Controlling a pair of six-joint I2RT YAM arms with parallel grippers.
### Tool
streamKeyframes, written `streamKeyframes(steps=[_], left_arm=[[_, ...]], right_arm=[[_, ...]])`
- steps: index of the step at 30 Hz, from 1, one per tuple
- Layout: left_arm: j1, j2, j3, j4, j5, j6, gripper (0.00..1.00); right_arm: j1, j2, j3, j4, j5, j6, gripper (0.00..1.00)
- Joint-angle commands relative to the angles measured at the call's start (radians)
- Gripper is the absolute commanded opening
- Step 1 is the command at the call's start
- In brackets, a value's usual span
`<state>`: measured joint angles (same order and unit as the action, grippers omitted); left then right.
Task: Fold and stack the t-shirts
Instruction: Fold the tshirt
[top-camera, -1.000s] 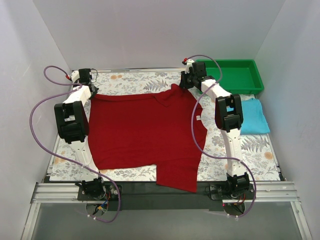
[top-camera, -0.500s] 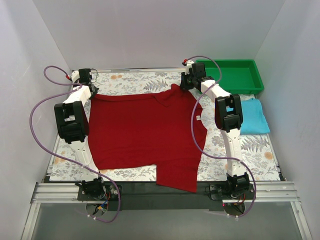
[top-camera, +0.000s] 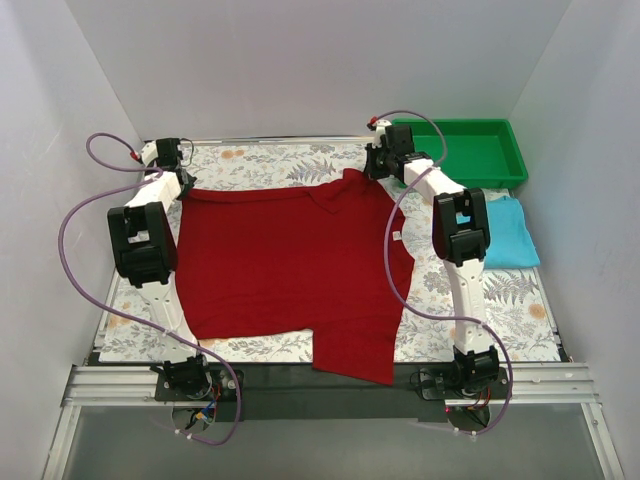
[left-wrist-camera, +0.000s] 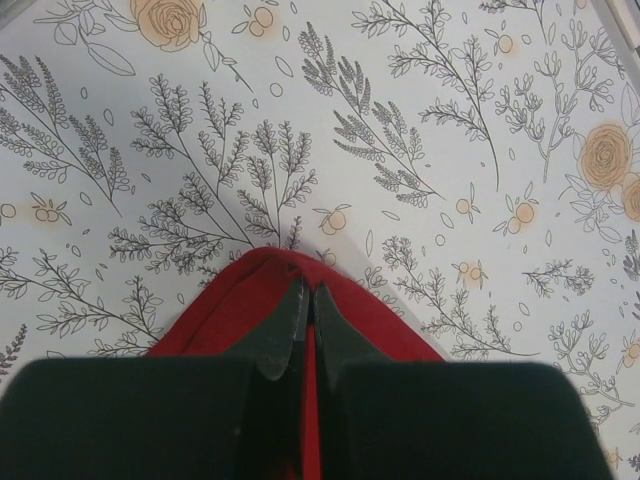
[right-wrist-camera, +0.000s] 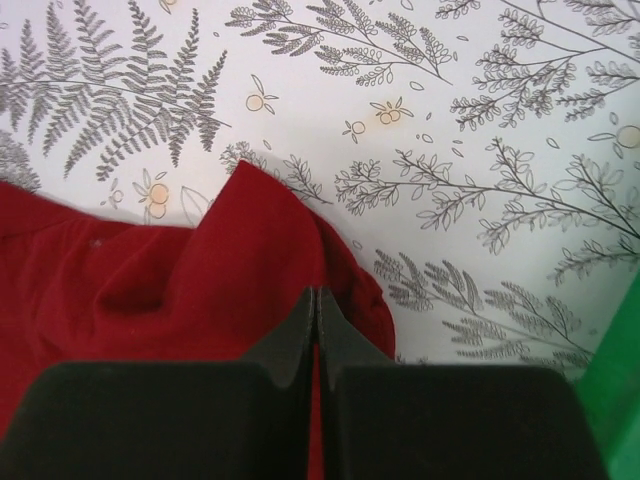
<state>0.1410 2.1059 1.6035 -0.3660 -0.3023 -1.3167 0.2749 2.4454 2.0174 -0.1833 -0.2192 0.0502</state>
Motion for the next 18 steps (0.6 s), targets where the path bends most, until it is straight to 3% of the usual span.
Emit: streamKeyframes(steps=[1, 18], left_arm=[[0.023, -0.058, 0.009, -0.014, 0.000, -0.004, 0.00], [0.049, -0.158, -0.060, -0.099, 0.100, -0.019, 0.00]], right_arm=[[-0.016, -0.163, -0.025, 0.004, 0.014, 0.046, 0.01], [-0.017, -0.532, -0.384, -0.071, -0.049, 0.286, 0.01]])
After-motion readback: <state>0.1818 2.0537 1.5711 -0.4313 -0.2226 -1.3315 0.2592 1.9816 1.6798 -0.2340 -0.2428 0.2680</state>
